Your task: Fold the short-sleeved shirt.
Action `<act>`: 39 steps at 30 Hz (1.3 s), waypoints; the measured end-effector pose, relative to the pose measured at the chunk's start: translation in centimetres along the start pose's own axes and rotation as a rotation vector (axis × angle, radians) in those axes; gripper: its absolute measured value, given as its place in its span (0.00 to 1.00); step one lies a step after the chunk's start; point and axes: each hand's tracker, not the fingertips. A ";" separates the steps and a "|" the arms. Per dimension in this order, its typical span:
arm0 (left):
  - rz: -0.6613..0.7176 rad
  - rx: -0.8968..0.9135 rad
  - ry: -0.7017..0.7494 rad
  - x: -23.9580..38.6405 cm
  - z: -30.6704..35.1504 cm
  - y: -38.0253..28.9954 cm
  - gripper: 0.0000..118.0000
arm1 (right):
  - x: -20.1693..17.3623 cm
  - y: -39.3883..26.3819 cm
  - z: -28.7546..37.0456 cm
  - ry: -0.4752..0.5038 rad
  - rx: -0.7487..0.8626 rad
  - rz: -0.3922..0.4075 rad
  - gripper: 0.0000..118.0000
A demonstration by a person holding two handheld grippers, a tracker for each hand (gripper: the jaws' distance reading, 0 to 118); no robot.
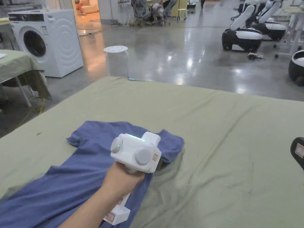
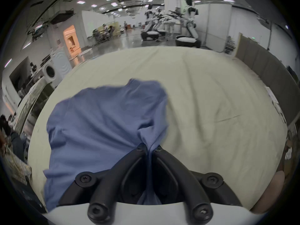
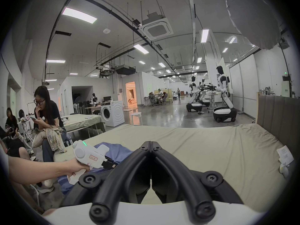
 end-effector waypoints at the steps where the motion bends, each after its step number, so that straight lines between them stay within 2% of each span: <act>1: -0.042 0.027 -0.004 1.9 0.5 0.7 0.03 | 0.5 0.3 0.7 -0.015 0.009 -0.003 0.01; 3: -0.110 0.074 -0.102 6.5 1.4 1.8 0.03 | 1.6 0.8 2.2 -0.038 0.025 -0.009 0.01; 4: -0.169 0.073 -0.104 9.5 1.7 2.3 0.03 | 2.2 1.2 3.2 -0.060 0.036 -0.008 0.01; 7: -0.382 0.089 -0.254 19.4 3.3 1.8 0.03 | 4.1 2.2 6.3 -0.125 0.057 -0.010 0.01; 10: -0.542 0.118 -0.425 29.9 5.4 -1.0 0.03 | 6.1 2.9 10.1 -0.213 0.085 -0.004 0.01; 13: -0.668 0.056 -0.564 38.5 7.0 -5.3 0.03 | 7.9 3.2 13.7 -0.280 0.092 -0.015 0.01; 16: -0.796 -0.012 -0.675 43.8 7.5 -10.0 0.03 | 9.2 3.0 16.5 -0.334 0.093 -0.020 0.01; 19: -0.815 -0.019 -0.665 45.8 7.6 -12.8 0.03 | 10.0 2.4 18.0 -0.365 0.088 -0.027 0.01; 21: -0.765 -0.032 -0.634 45.2 7.3 -12.6 0.03 | 10.3 2.2 18.4 -0.376 0.085 -0.037 0.01; 24: -0.616 0.016 -0.663 42.5 8.3 -11.0 0.04 | 10.4 2.0 18.5 -0.377 0.085 -0.046 0.01; 25: -0.576 0.050 -0.667 41.1 9.3 -10.5 0.10 | 10.4 2.0 18.5 -0.377 0.085 -0.046 0.01; 26: -0.525 0.095 -0.696 39.2 10.9 -9.9 0.28 | 10.1 1.9 18.4 -0.371 0.090 -0.048 0.01; 27: -0.464 0.141 -0.739 37.0 12.8 -9.4 0.62 | 10.0 1.9 18.4 -0.362 0.097 -0.051 0.01; 28: -0.378 0.207 -0.785 34.2 14.7 -8.7 0.85 | 9.7 2.0 18.4 -0.358 0.100 -0.050 0.01; 29: -0.292 0.277 -0.818 31.2 16.9 -8.5 0.97 | 9.5 2.0 18.4 -0.357 0.101 -0.047 0.01; 31: -0.133 0.462 -0.807 24.8 21.7 -9.0 1.00 | 9.1 2.1 18.6 -0.362 0.100 -0.030 0.01; 33: -0.029 0.649 -0.696 18.2 26.7 -10.3 1.00 | 8.4 2.0 19.0 -0.362 0.103 -0.013 0.01; 36: 0.020 0.889 -0.364 10.5 32.7 -14.0 1.00 | 6.8 1.4 19.7 -0.383 0.096 0.020 0.01; 39: 0.036 0.952 0.058 5.7 36.4 -18.0 1.00 | 5.1 -0.1 20.5 -0.436 0.090 0.064 0.01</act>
